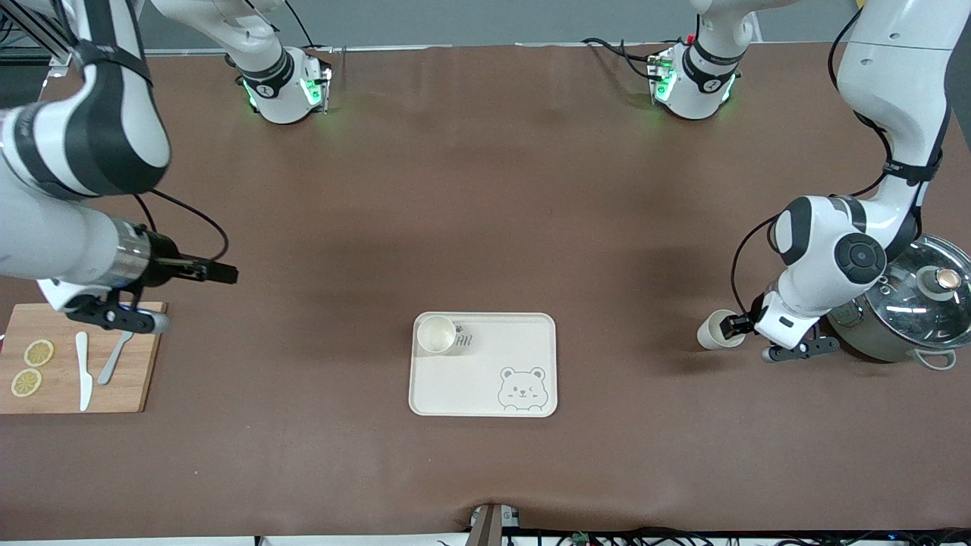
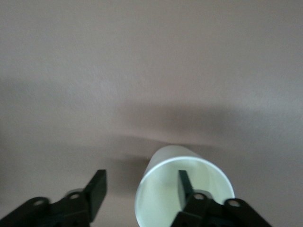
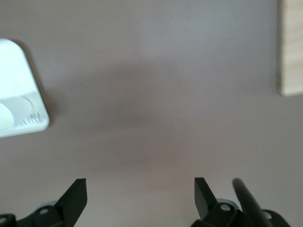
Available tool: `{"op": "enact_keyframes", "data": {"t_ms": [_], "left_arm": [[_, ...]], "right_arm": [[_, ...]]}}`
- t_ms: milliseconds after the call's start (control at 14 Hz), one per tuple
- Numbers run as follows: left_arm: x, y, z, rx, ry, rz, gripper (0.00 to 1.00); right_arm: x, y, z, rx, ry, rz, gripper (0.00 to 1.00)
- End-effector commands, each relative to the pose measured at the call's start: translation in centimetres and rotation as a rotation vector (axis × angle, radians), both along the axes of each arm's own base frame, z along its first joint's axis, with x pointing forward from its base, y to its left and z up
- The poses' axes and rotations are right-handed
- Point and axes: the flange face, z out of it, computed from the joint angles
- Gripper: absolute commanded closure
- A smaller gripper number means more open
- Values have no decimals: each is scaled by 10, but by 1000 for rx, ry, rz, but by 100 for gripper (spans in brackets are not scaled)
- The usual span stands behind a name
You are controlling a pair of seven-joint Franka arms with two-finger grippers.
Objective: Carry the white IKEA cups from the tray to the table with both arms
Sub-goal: 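Carry the cup toward the pot while the right gripper reaches the tray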
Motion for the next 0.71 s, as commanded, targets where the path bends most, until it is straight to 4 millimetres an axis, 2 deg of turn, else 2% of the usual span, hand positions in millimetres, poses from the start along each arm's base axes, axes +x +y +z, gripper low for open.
{"op": "enact_keyframes", "data": {"t_ms": [0,143,214,286,357,429,643], "left_arm": [[10,5,44,23,-25,-13,0],[20,10,68,38,7,-13,0],[26,12,80,42,12,-22,0],[29,15,87,43,16,-22,0],[32,22,96,48,10,-11,0],[37,32,108,51,5,-3,0],[43,51,140,66,41,-33,0]], "right_arm": [[23,32,-39,41,-35,-56,0],[41,40,-76,107,-64,-159,0],[47,46,-101,147,-49,-181,0],[45,66,-121,165,-24,-177,0],[39,101,-134,163,-15,-148,0],[36,123,-144,150,-28,-163,0],[32,174,-177,135,-81,-242,0]]}}
